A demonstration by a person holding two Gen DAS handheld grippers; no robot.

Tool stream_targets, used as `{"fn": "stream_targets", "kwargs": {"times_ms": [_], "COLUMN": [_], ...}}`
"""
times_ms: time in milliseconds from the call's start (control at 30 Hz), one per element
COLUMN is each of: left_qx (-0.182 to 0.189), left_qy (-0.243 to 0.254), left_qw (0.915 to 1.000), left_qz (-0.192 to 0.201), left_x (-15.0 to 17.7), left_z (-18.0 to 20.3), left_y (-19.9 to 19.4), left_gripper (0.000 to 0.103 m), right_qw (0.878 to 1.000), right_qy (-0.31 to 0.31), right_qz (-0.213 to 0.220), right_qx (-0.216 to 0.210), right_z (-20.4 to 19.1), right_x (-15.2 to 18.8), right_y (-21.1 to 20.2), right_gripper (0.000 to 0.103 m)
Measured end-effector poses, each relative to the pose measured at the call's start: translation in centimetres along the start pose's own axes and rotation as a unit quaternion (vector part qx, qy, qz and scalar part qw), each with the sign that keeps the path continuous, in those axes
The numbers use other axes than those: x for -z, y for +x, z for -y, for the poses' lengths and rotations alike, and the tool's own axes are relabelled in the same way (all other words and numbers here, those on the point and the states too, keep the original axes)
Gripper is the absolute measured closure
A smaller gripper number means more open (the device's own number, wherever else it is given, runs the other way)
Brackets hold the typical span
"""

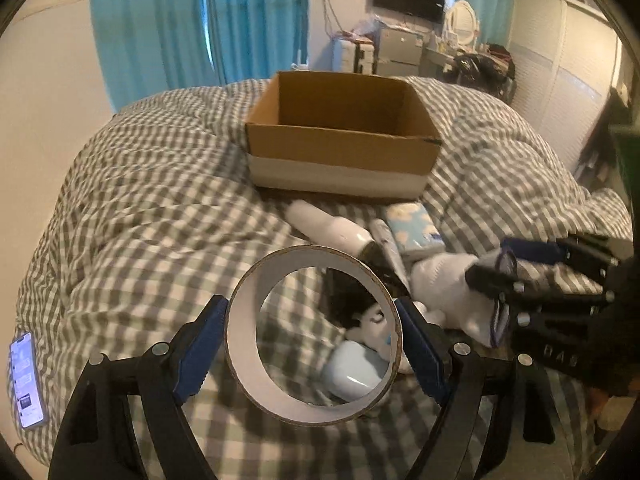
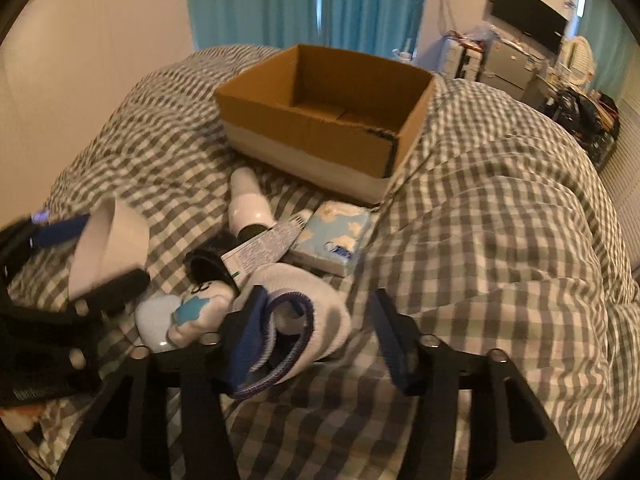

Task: Organize objects
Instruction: 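Grasp the white tape roll with the left tool while the right tool grasps the white sock, then carry the tape roll and sock into the box and open both tools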

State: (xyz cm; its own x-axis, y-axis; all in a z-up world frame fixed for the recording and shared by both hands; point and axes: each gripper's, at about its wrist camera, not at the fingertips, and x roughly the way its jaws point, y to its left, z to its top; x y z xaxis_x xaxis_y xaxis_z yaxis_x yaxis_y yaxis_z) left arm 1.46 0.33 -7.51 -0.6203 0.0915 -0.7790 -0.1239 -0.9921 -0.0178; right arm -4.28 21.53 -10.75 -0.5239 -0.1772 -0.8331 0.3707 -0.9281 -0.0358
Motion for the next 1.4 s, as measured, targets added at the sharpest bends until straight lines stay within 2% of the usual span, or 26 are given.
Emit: {"fn": "stream_targets", "kwargs": {"times_ms": [67, 167, 333, 633, 833, 1000, 1167, 1400], "left_qx": [-0.004, -0.001, 0.005, 0.01, 0.015, -0.003, -0.02, -0.042], "left_qy": [-0.005, -0.016, -0.024, -0.031, -0.018, -0.009, 0.005, 0.031], "left_qw": [1.0, 0.9999, 0.9996, 0.999, 0.9969, 0.9947, 0.993, 0.9917], "left_qz": [0.003, 0.007, 0.013, 0.033, 0.075, 0.102, 0.116, 0.118], "left_x": [-0.4, -0.8, -1.4, -4.2, -8.7, -13.1, -16.6, -20.0], "left_z": [-0.8, -1.7, -2.5, -3.2, -3.3, -3.6, -3.0, -1.8], "left_y": [0.2, 0.4, 0.5, -0.3, -1.8, -2.0, -0.7, 3.3], "left_gripper": [0.018, 0.018, 0.018, 0.018, 0.018, 0.018, 0.018, 0.018], "right_qw": [1.0, 0.999, 0.998, 0.996, 0.992, 0.987, 0.983, 0.984], "right_qy": [-0.016, -0.034, -0.056, -0.065, -0.077, -0.077, -0.08, -0.071], "right_qz": [-0.008, -0.01, -0.012, 0.049, 0.091, 0.125, 0.148, 0.151], "right_qx": [0.005, 0.011, 0.023, 0.023, 0.038, 0.06, 0.068, 0.053], "right_z": [-0.6, -1.4, -2.3, -2.4, -1.6, -0.4, 0.6, 2.4], "right_x": [0.0, 0.1, -0.2, -3.9, -7.4, -11.3, -15.4, -20.1], "right_y": [0.3, 0.4, 0.0, -4.6, -6.9, -7.7, -6.9, -3.1], "right_gripper": [0.059, 0.077, 0.089, 0.092, 0.092, 0.092, 0.092, 0.092]}}
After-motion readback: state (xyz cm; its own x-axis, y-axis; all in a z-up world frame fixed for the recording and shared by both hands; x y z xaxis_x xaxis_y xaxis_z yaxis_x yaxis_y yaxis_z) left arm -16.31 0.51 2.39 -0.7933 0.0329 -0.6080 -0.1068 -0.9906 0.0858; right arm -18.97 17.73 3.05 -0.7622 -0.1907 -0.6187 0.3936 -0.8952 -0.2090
